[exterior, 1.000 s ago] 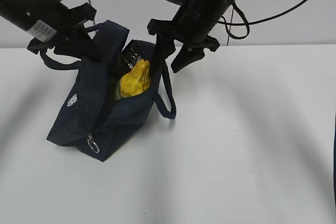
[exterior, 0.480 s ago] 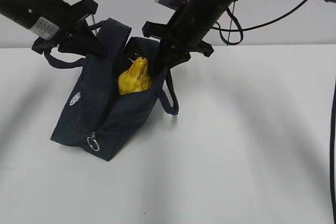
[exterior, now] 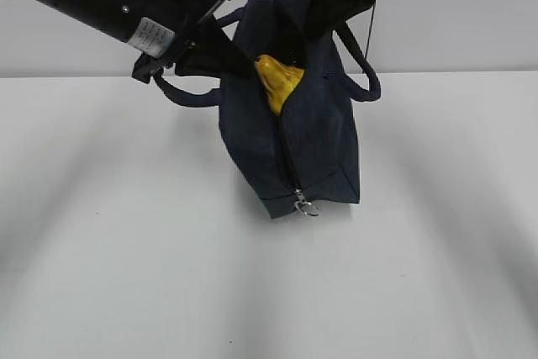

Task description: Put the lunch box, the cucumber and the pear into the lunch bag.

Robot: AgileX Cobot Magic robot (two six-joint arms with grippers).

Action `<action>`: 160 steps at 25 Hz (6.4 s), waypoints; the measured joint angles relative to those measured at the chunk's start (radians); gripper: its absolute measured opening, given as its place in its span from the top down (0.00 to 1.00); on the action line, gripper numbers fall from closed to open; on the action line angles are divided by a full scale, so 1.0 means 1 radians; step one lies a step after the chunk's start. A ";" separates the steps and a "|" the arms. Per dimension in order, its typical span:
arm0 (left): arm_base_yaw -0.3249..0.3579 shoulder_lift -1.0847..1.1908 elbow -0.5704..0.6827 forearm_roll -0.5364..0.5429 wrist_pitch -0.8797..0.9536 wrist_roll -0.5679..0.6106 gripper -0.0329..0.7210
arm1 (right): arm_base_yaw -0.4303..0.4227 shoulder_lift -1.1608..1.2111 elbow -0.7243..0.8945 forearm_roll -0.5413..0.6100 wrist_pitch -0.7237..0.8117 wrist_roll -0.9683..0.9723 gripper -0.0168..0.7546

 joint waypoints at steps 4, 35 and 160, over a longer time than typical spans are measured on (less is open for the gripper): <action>-0.034 0.020 0.000 -0.005 -0.040 0.000 0.96 | -0.001 0.009 0.026 -0.026 0.003 0.001 0.99; -0.014 0.021 0.000 0.132 -0.040 0.007 0.25 | -0.001 -0.074 0.076 -0.059 -0.026 0.017 0.30; -0.011 -0.351 0.258 0.295 0.013 0.166 0.38 | -0.001 -0.450 1.259 1.299 -0.762 -1.890 1.00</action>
